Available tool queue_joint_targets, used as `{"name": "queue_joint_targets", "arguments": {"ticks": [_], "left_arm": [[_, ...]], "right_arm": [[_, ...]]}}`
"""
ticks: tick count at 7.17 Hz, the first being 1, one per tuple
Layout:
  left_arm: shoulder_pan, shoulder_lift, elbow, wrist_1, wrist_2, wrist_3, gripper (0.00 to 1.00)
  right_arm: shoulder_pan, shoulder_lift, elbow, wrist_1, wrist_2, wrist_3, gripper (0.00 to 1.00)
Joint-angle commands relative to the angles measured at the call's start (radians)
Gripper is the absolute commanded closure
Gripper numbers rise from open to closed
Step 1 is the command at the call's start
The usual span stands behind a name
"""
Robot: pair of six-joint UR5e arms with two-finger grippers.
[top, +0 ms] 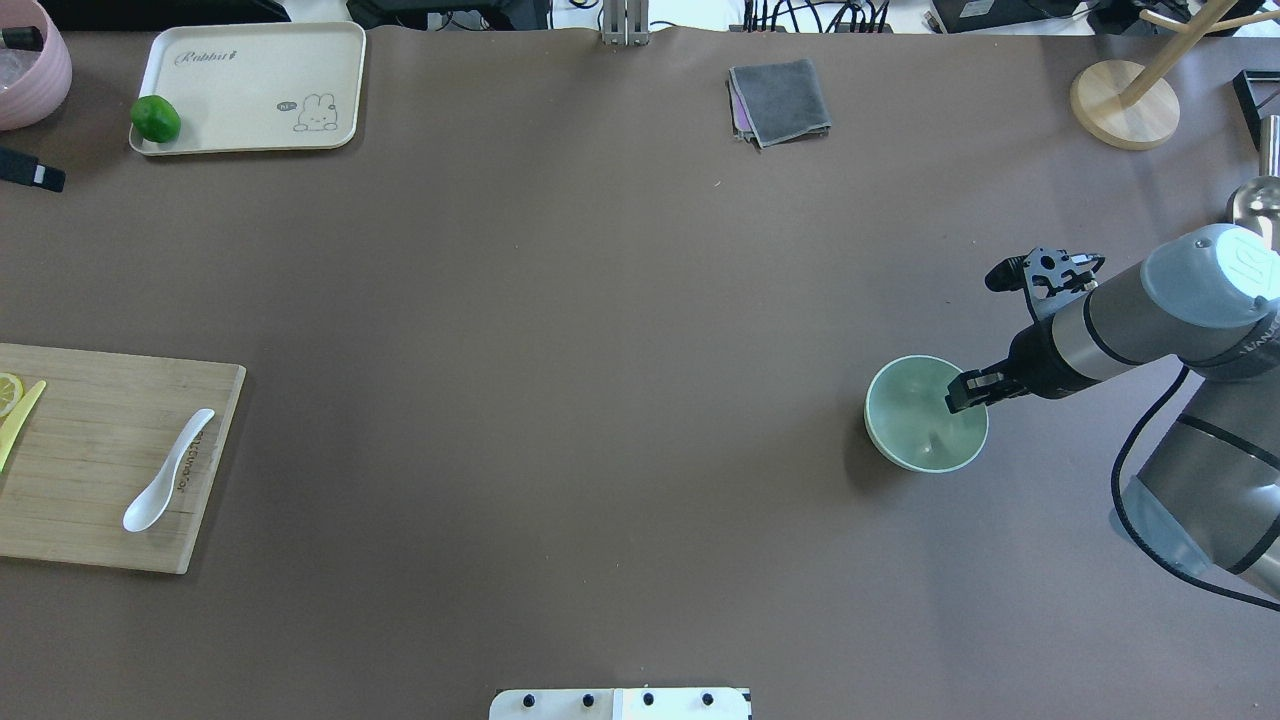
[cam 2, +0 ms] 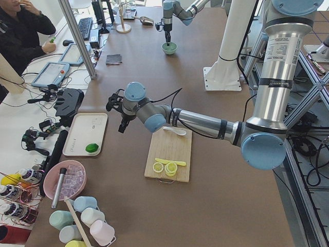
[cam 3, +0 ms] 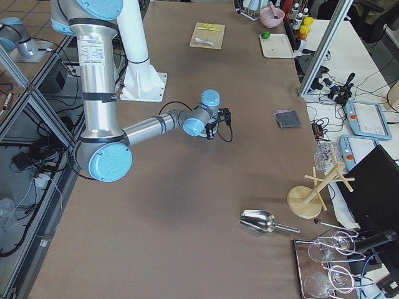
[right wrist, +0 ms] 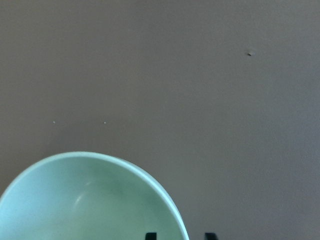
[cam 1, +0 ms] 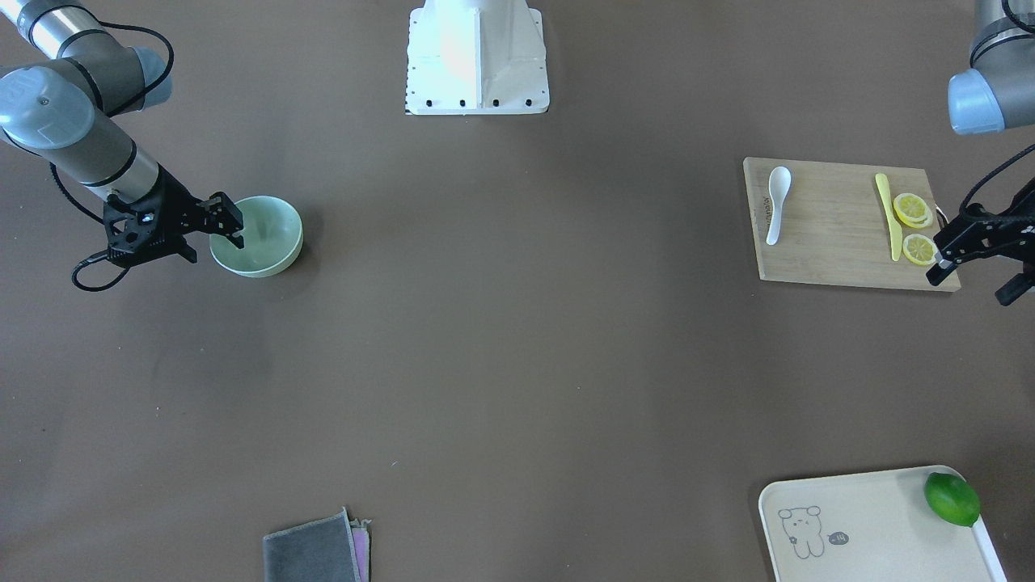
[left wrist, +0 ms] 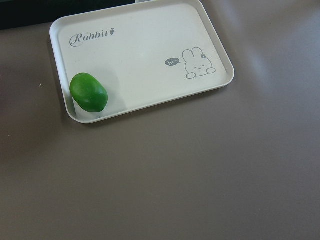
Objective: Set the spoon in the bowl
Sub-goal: 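Reach the right gripper to the pale green bowl rim and grasp it, then slide the pale green bowl with the right gripper toward the table center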
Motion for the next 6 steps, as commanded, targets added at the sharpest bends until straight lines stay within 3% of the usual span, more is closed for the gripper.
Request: {"name": "queue_joint_targets", "arguments": {"ticks": [1, 3, 4, 6], "left_arm": [[0.0, -0.001, -0.001, 0.0, -0.001, 0.0, 0.02], [0.0, -0.001, -0.003, 0.0, -0.001, -0.002, 0.02], [0.0, -0.001, -0.001, 0.0, -0.001, -0.002, 0.02], [0.002, -0.003, -0.001, 0.0, -0.001, -0.002, 0.02]], "right_arm": [[-0.001, -0.003, 0.005, 0.0, -0.003, 0.007, 1.0], [0.013, 0.015, 0.026, 0.003, 0.005, 0.111, 1.0], [0.018, 0.068, 0.052, 0.014, 0.008, 0.286, 1.0], [0.01, 0.218, 0.037, -0.058, 0.001, 0.35, 1.0]]}}
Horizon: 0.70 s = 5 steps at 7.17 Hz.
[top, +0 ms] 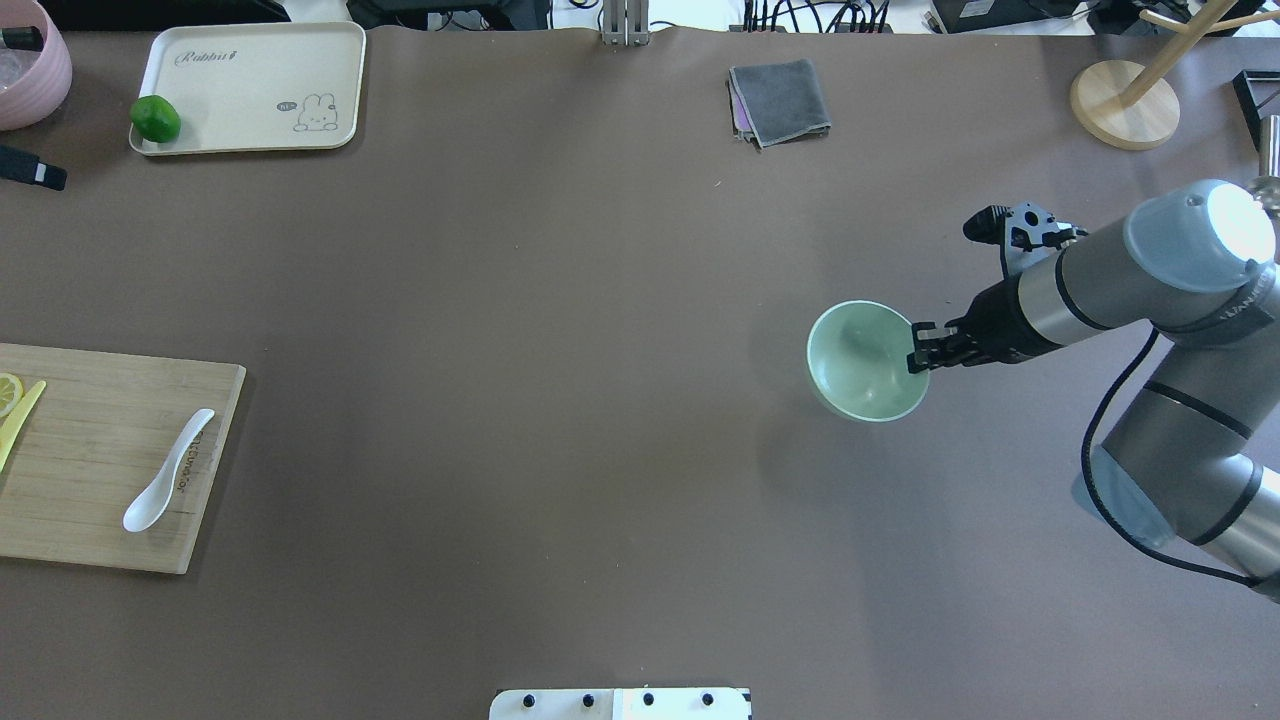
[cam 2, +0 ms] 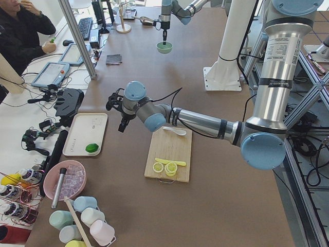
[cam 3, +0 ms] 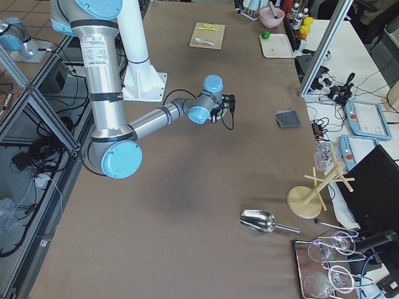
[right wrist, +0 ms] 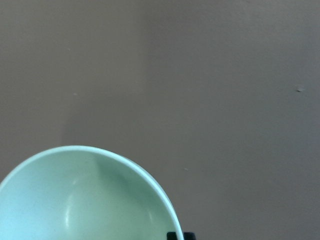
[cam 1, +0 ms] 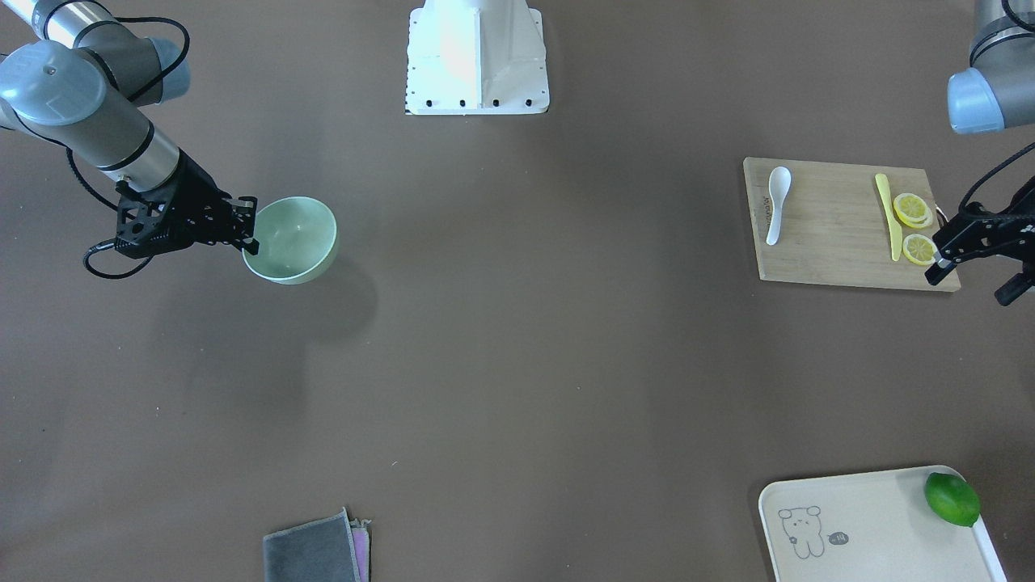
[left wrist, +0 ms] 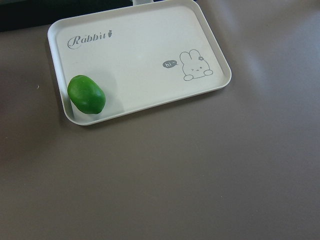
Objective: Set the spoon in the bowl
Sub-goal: 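Slide the pale green bowl with the right gripper toward the table center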
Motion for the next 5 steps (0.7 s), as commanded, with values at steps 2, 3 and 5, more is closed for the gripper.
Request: {"name": "queue_joint_targets", "arguments": {"ticks": [2, 3, 5], "left_arm": [[0.006, -0.001, 0.007, 0.0, 0.0, 0.003, 0.02], [0.013, -0.001, 0.005, -0.002, 0.0, 0.003, 0.02], [0.015, -0.001, 0.005, -0.002, 0.0, 0.003, 0.02]], "right_arm": [[-0.056, 0.269, -0.016, -0.282, -0.065, 0.056, 1.0], [-0.101, 0.321, -0.047, -0.309, -0.12, 0.061, 1.0], [-0.162, 0.464, -0.191, -0.299, -0.168, 0.151, 1.0]]}}
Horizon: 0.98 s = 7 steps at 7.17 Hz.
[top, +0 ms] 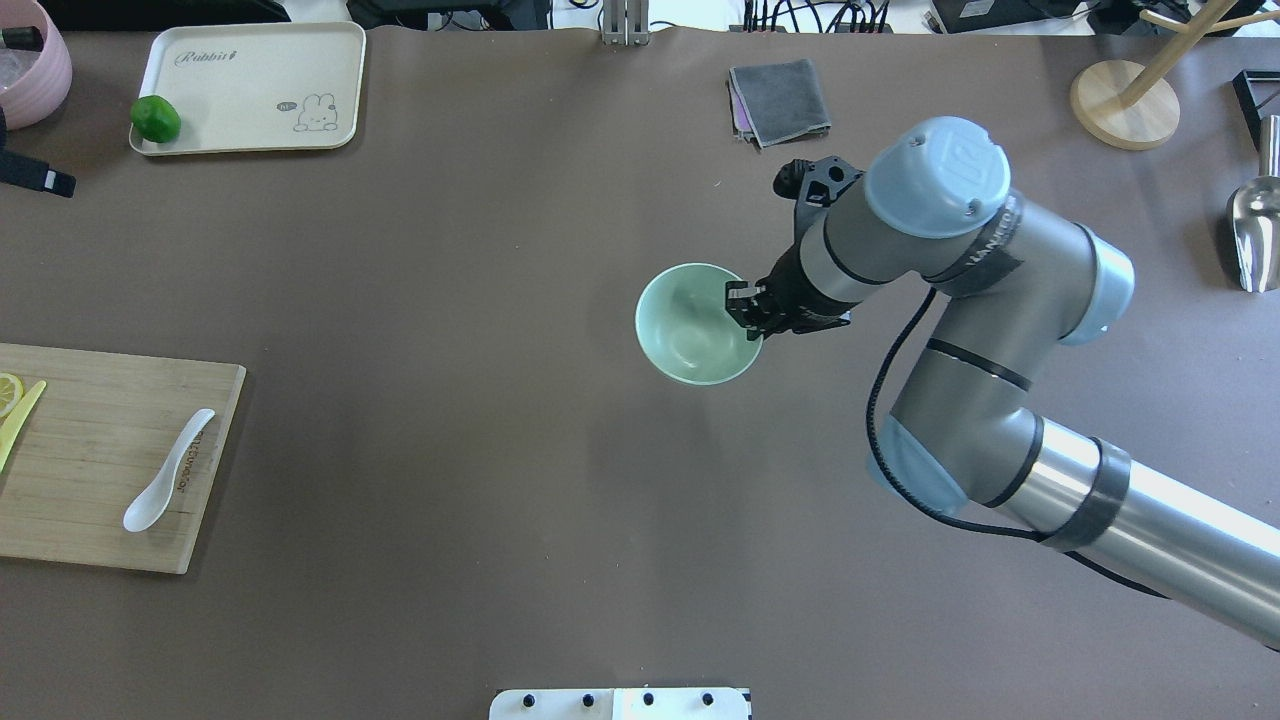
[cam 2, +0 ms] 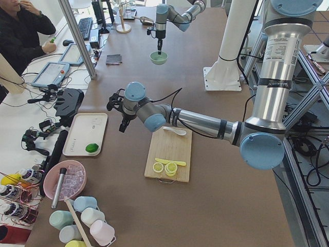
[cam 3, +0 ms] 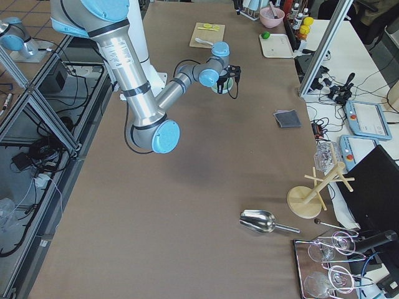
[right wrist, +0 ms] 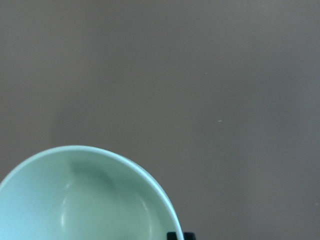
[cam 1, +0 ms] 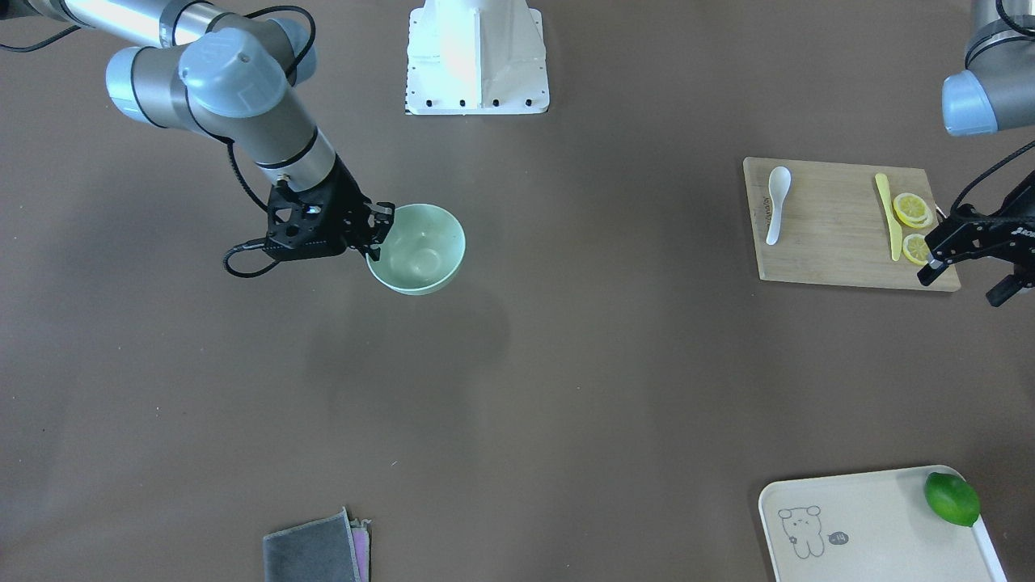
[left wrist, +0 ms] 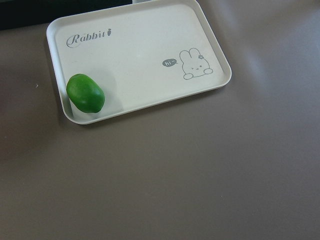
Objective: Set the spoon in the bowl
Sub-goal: 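Slide the pale green bowl with the right gripper toward the table center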
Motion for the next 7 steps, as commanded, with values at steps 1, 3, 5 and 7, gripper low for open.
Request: {"name": "queue_joint_targets", "arguments": {"ticks": [1, 3, 5, 7], "left_arm": [[0.006, 0.0, -0.002, 0.0, 0.0, 0.0, 0.02], [0.008, 0.0, 0.009, -0.008, 0.002, 0.0, 0.02], [0.011, 0.0, 0.043, -0.044, 0.002, 0.0, 0.02], [0.012, -0.03, 0.064, -0.062, 0.003, -0.003, 0.02]], "right_arm": [[-0.069, 0.14, -0.147, 0.001, -0.078, 0.1, 1.0], [-0.086, 0.206, -0.245, 0.031, -0.116, 0.106, 1.0], [-0.097, 0.209, -0.282, 0.088, -0.129, 0.123, 1.0], [-0.095, 0.206, -0.285, 0.082, -0.127, 0.126, 0.53]]}}
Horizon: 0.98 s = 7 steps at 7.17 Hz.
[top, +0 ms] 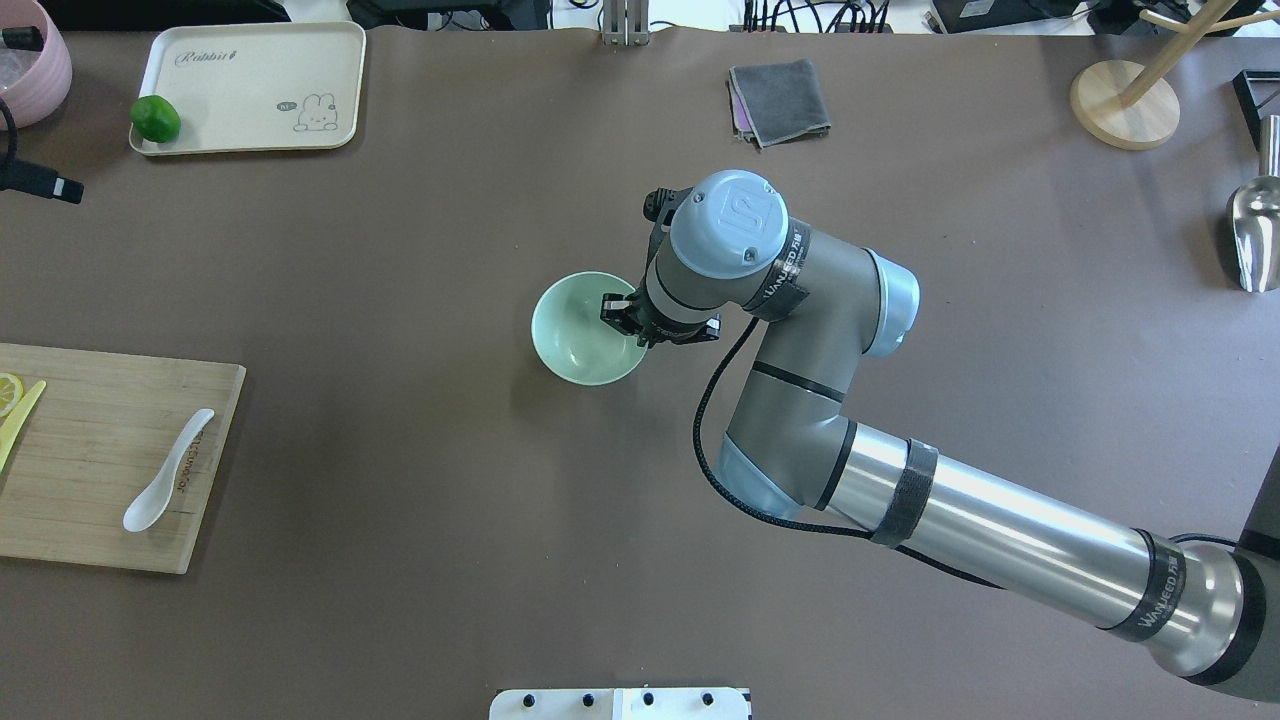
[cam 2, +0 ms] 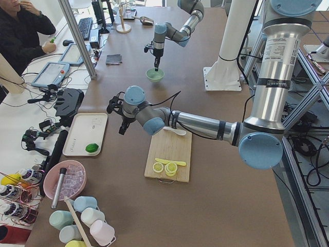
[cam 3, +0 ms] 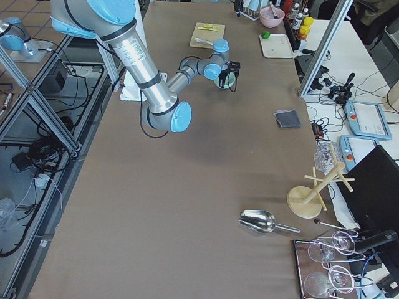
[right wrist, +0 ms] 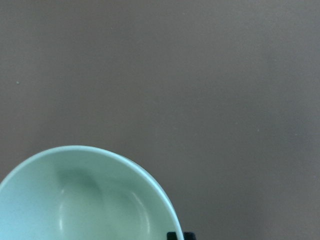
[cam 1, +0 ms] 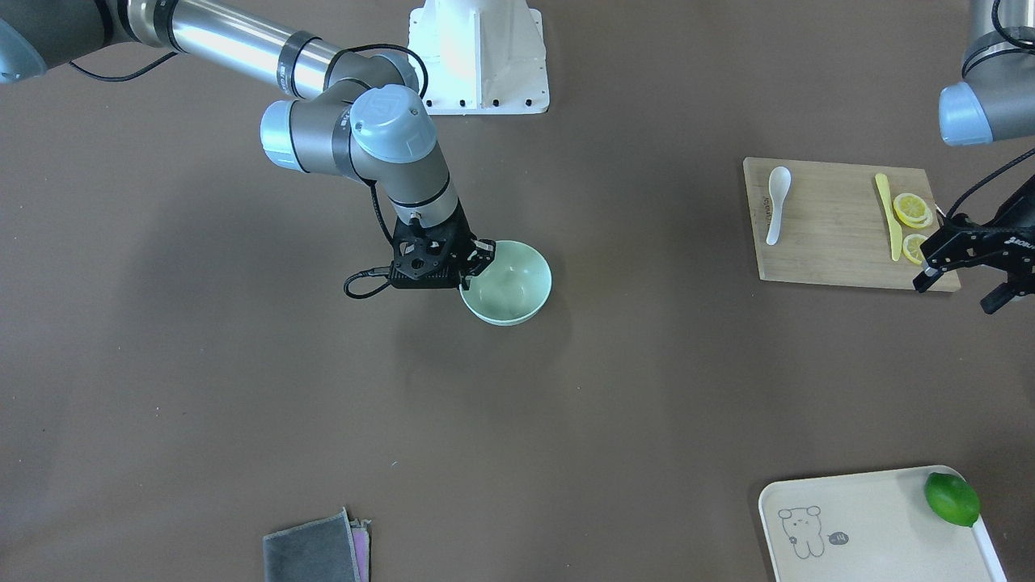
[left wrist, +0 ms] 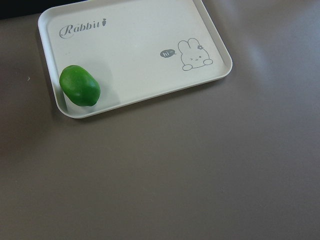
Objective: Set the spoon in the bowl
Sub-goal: 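Slide the pale green bowl with the right gripper toward the table center, then release the bowl and lift the right gripper while the left arm reaches toward the spoon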
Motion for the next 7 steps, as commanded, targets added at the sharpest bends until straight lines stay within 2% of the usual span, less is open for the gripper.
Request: {"name": "queue_joint_targets", "arguments": {"ticks": [1, 3, 4, 5, 7], "left_arm": [[0.004, -0.018, 0.013, -0.01, -0.001, -0.002, 0.02], [0.036, -0.022, 0.002, -0.011, 0.001, -0.012, 0.02], [0.09, -0.054, -0.016, -0.022, 0.002, -0.151, 0.02], [0.165, -0.044, -0.059, -0.049, 0.029, -0.248, 0.02], [0.263, 0.078, -0.177, -0.06, 0.085, -0.256, 0.02]], "right_arm": [[-0.001, 0.0, -0.003, 0.001, 0.0, 0.007, 0.01], [0.015, -0.001, 0.009, -0.011, 0.01, 0.009, 0.0], [0.045, -0.011, 0.023, -0.018, 0.05, 0.011, 0.0], [0.077, -0.029, 0.067, -0.063, 0.073, 0.009, 0.0], [0.146, -0.136, 0.187, -0.084, 0.114, -0.034, 0.0]]}}
